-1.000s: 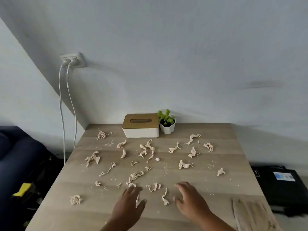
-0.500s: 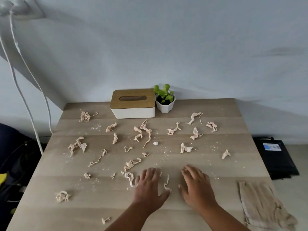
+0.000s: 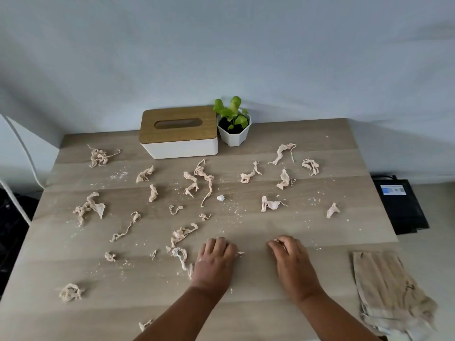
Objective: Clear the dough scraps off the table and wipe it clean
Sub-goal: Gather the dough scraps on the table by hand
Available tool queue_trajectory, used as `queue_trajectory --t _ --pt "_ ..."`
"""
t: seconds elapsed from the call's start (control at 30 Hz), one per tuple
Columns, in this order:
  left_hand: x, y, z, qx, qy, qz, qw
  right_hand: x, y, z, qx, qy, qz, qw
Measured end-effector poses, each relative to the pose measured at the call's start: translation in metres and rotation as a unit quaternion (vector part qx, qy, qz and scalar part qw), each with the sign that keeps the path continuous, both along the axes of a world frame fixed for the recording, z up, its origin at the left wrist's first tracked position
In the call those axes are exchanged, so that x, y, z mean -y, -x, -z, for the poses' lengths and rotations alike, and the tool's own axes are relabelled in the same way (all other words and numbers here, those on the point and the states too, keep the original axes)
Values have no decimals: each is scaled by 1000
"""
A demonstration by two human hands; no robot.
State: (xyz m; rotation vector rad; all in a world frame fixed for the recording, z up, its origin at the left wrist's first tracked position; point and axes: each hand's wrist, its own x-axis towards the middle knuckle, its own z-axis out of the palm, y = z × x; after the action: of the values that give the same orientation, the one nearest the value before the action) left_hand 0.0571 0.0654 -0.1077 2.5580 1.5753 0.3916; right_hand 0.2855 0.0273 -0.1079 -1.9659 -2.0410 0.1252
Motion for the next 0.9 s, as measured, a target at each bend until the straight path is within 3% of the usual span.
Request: queue_trajectory --t 0.17,0.4,0.53,0.73,0.83,0.9 --pt "-11 2 -1 -18 60 43 997 -11 -2 -4 2 3 -14 1000" --pt "-18 2 -24 -80 58 94 991 -27 -4 -24 26 45 -56 997" --pt "-17 3 -38 -143 206 76 965 -14 -11 -31 46 45 -90 994" --pt "1 1 -53 -127 166 15 978 24 -29 -41 -13 88 -83 993" --pt "9 0 -65 -129 118 8 985 31 -34 -46 -29 178 -93 979" --pt "15 -4 -72 -93 149 -14 984 33 -39 -49 -38 197 -97 975"
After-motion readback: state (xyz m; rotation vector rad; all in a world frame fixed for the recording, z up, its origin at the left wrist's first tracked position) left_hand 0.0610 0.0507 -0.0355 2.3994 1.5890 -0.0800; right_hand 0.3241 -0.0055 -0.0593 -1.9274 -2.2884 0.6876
